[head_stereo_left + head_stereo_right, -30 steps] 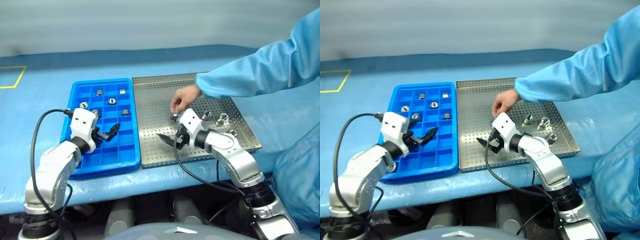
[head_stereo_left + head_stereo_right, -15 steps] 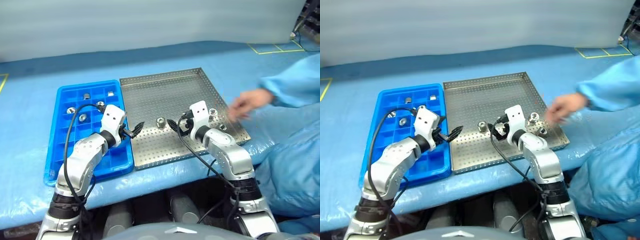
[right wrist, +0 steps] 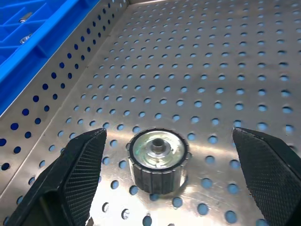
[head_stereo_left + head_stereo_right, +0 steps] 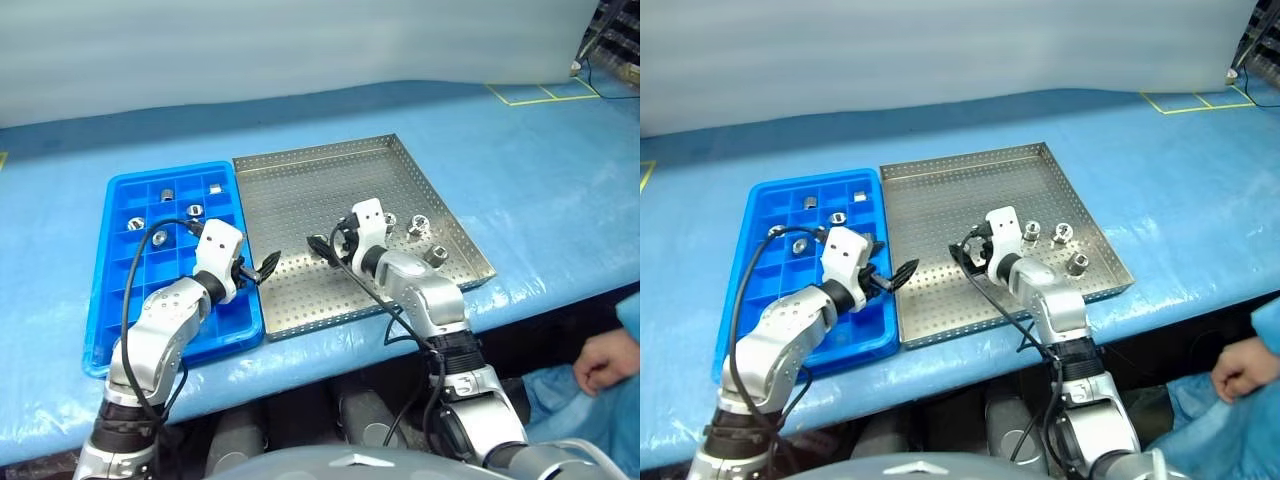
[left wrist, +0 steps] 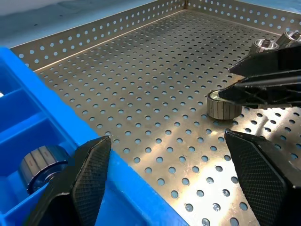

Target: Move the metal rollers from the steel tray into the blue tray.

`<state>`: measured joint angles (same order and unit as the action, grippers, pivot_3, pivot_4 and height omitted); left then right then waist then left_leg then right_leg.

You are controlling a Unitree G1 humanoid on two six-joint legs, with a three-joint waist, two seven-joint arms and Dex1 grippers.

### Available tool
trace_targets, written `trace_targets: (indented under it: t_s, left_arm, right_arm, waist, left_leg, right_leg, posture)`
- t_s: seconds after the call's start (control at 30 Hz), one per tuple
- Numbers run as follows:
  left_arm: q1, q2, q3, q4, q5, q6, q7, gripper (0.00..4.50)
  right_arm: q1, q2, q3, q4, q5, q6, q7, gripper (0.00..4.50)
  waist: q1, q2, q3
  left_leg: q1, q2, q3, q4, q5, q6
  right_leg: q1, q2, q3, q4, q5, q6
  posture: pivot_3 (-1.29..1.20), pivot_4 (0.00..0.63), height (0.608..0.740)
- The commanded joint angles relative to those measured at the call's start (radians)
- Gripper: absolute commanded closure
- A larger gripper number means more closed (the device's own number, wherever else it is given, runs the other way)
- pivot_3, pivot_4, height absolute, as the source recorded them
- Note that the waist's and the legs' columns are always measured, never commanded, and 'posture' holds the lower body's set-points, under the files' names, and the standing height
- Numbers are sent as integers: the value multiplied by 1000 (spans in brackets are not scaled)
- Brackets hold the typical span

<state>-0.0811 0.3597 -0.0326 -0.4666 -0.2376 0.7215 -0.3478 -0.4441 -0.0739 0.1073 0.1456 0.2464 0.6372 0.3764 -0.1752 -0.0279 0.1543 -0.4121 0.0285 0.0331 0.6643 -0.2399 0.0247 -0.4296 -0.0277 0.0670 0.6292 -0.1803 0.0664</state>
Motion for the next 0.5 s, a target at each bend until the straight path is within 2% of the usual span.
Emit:
trace_targets:
  t_s: [0.03,0.07,0.33,0.4,0.5]
  left_arm:
    - [4,4,20,-57,1,5,17,311]
    - [8,5,22,-60,1,7,19,311]
    - [43,12,71,-86,-2,12,42,270]
    - [58,16,95,-97,-4,14,49,270]
    - [87,29,129,-125,-7,24,52,270]
  right_arm:
    - [-38,8,13,53,-26,-19,-5,0]
    - [-40,10,15,68,-38,-24,-19,0]
    - [-39,0,22,51,-75,-47,-35,2538]
    - [-42,-3,23,36,-71,-45,-21,2735]
    - [-51,-5,44,3,-88,-48,-20,2748]
  waist:
    - [3,0,0]
    - [3,0,0]
    - [19,0,0]
    - [25,0,0]
    - [35,0,0]
  left_leg:
    - [0,0,0,0,0,0]
    - [0,0,0,0,0,0]
    - [1,0,0,0,0,0]
    - [0,0,0,0,0,0]
    - [0,0,0,0,0,0]
  right_leg:
    - [0,0,0,0,0,0]
    - [0,0,0,0,0,0]
    - [0,0,0,0,0,0]
    - [0,0,0,0,0,0]
    - [0,0,0,0,0,0]
  posture:
    - [-111,150,740]
    - [-111,150,740]
    - [-80,150,740]
    - [-75,150,740]
    - [-60,150,740]
